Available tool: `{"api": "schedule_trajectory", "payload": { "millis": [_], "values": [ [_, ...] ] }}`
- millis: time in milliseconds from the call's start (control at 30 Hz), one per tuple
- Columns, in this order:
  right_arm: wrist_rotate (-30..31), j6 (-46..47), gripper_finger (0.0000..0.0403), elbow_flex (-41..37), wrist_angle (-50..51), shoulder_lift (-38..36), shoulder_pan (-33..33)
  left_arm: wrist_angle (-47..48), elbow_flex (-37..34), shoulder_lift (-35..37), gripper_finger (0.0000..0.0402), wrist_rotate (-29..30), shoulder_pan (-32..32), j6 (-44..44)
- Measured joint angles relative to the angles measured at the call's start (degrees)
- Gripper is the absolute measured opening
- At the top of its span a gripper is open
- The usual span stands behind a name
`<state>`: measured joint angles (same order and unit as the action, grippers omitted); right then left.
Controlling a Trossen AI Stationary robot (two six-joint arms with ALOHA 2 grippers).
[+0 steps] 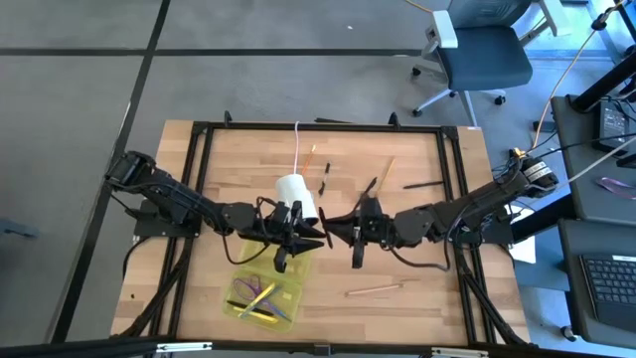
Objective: Pick & place school supplies into a supply box
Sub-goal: Put the black pen into the supply box
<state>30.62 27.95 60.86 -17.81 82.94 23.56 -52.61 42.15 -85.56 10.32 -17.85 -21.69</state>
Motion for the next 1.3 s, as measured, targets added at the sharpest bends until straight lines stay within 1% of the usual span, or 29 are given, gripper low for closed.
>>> {"api": "schedule_trajectory", "payload": {
  "millis": [100,267,467,567,667,833,1067,1200,1300],
  "values": [
    [-0.78,0.02,0.0041,0.0,-0.78,0.0,-0.21,0.01,0.0,0.0,0.0101,0.1,0.0,0.96],
    [-0.8,0.02,0.0041,0.0,-1.67,0.0,-0.21,-0.09,0.0,0.0,0.0098,1.99,0.41,1.95],
    [-0.96,0.13,0.0041,0.0,-2.17,0.82,-0.54,-2.16,0.0,0.0,0.0097,0.76,2.16,1.95],
    [-1.86,1.42,0.0041,0.0,-2.45,1.97,-1.2,-3.64,0.0,0.0,0.0097,-1.69,3.14,1.81],
    [-1.98,1.31,0.0041,0.01,-3.49,2.51,-1.28,-3.51,0.29,0.0,0.0093,-2.85,3.53,1.39],
    [-1.84,-1.44,0.0041,0.04,-4.88,2.58,-1.23,-3.85,0.42,0.0,0.0072,-2.88,3.5,1.38],
    [-2.08,-1.75,0.0042,0.04,-4.7,2.73,-1.33,-2.96,0.55,0.0,0.0024,-3.08,3.49,1.31],
    [-4.17,-5.21,0.0056,0.04,-4.7,2.73,-1.35,-2.83,0.55,0.0,0.0023,-3.68,3.5,1.66],
    [-5.92,-6.02,0.0083,0.04,-4.42,2.73,-1.36,-2.48,0.57,0.0,0.0023,-4.82,3.48,1.6]
  ]
}}
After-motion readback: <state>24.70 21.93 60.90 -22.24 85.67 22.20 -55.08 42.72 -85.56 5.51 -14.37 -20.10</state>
